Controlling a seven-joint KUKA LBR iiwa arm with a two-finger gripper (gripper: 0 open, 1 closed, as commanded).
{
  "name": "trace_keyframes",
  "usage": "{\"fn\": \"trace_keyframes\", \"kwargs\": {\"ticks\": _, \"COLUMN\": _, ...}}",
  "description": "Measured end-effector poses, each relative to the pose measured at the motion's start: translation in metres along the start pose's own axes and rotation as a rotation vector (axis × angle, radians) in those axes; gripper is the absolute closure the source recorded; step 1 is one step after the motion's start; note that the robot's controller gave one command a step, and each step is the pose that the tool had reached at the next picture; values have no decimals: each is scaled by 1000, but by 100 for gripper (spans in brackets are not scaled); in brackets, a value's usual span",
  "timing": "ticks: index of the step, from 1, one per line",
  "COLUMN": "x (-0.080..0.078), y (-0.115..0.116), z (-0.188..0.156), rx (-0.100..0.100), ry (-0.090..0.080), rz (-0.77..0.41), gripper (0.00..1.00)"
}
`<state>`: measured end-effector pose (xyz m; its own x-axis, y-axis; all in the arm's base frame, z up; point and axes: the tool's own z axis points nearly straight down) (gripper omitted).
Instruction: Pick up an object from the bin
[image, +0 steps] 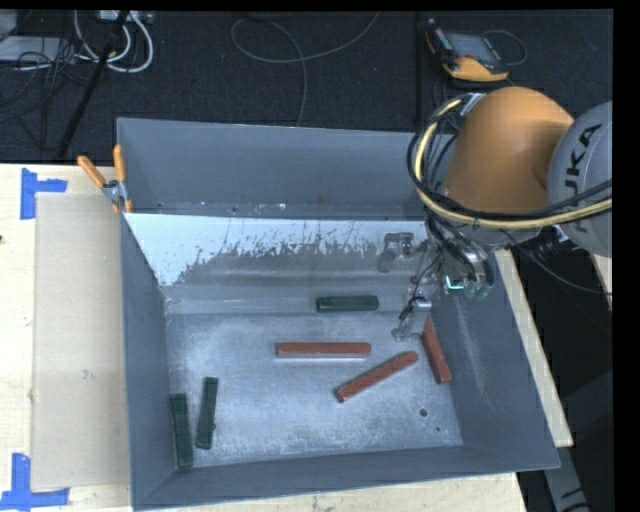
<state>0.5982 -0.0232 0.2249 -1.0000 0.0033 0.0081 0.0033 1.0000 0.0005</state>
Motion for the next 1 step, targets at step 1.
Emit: {"fn": "trace_keyframes", "kwargs": {"ticks": 1, "x": 56, "y": -23, "z": 148, "rx": 0, "ry": 1, "rz": -167, "gripper": 0}}
